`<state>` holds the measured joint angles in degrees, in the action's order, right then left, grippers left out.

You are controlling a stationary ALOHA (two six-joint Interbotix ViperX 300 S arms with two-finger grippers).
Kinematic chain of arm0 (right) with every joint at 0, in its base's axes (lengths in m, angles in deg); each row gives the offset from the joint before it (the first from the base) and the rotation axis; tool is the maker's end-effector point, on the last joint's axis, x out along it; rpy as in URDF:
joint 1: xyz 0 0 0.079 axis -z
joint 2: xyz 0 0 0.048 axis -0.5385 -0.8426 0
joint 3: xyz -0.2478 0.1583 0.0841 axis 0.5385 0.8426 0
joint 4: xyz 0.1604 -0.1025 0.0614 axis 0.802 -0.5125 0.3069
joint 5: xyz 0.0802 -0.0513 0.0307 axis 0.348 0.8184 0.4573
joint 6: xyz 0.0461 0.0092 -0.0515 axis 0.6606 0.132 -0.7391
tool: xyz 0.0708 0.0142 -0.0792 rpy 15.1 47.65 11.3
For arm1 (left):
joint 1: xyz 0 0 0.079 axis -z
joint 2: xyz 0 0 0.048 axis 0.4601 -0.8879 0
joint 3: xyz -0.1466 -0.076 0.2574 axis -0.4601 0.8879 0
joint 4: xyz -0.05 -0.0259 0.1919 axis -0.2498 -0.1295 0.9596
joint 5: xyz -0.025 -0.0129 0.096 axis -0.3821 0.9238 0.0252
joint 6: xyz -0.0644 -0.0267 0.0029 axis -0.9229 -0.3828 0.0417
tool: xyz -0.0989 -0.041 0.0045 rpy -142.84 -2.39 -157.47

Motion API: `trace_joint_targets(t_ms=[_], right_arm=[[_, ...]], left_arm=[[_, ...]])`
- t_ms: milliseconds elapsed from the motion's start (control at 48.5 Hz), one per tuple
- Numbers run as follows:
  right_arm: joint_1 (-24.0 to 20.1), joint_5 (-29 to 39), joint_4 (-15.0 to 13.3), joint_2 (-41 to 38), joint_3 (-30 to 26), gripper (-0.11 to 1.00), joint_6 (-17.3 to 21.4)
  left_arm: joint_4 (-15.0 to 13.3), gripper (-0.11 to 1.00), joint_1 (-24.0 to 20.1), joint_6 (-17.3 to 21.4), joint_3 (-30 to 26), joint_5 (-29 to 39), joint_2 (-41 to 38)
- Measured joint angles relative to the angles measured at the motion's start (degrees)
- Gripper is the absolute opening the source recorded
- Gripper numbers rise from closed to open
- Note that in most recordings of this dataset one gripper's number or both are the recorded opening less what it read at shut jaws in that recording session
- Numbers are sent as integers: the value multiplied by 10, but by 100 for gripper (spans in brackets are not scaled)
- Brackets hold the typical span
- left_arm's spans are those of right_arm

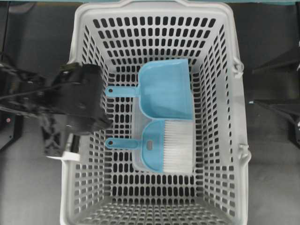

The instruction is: Pick up the hand brush from the shopping basket with the left arm.

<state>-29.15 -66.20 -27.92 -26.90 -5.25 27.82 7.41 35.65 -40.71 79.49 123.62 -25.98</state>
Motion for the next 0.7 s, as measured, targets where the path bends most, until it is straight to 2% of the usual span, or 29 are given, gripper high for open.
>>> trace_joint_targets(t_ms=[103,165,268,371,474,516,701], right_arm=[[0,0,-1,4,0,76,1],[0,0,0,10,0,77,2],[0,-2,0,18,2,77,3],[-1,-11,0,29,4,77,3],[-1,-24,0,40,11,77,3],[-1,-26,0,42,12,77,3],[-1,-34,0,51,23,77,4]], left_arm=[[0,1,0,-4,-25,36,-29],[1,8,1,-8,-34,47,-40],[1,36,0,-22,-43,54,-58],[0,68,1,-39,-43,56,-76],[0,88,2,-54,-44,57,-92],[1,91,2,-60,-44,58,-99],[1,90,7,-84,-44,58,-140]])
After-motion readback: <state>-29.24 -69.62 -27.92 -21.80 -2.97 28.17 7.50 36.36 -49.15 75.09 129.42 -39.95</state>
